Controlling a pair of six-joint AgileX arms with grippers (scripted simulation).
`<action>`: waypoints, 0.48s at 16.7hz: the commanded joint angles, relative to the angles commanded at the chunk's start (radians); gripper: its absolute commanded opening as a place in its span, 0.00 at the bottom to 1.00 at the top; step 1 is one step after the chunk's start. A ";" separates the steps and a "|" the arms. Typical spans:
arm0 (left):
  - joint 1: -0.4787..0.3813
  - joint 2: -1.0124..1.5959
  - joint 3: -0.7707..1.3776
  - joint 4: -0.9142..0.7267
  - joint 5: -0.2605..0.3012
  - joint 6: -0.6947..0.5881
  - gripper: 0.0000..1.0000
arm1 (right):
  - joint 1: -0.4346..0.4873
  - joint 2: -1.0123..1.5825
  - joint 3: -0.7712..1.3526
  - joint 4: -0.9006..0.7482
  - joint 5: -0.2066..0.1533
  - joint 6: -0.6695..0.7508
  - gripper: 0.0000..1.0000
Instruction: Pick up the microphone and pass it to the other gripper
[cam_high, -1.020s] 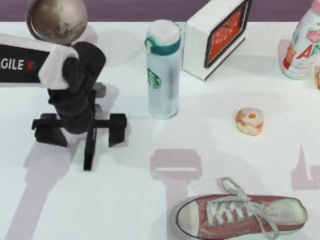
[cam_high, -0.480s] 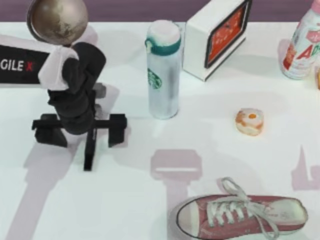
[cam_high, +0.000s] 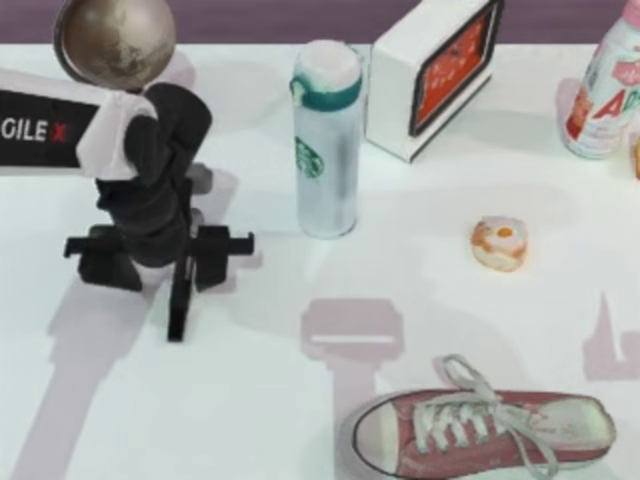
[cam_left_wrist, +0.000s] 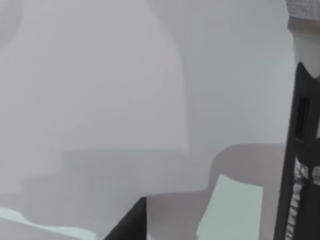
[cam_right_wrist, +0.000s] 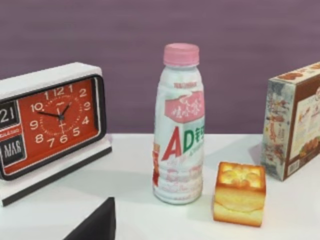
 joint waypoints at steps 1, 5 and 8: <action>0.000 0.000 0.000 0.000 0.000 0.000 0.02 | 0.000 0.000 0.000 0.000 0.000 0.000 1.00; 0.000 0.000 0.000 0.000 0.000 0.000 0.00 | 0.000 0.000 0.000 0.000 0.000 0.000 1.00; 0.000 0.000 0.000 0.000 0.000 0.000 0.00 | 0.000 0.000 0.000 0.000 0.000 0.000 1.00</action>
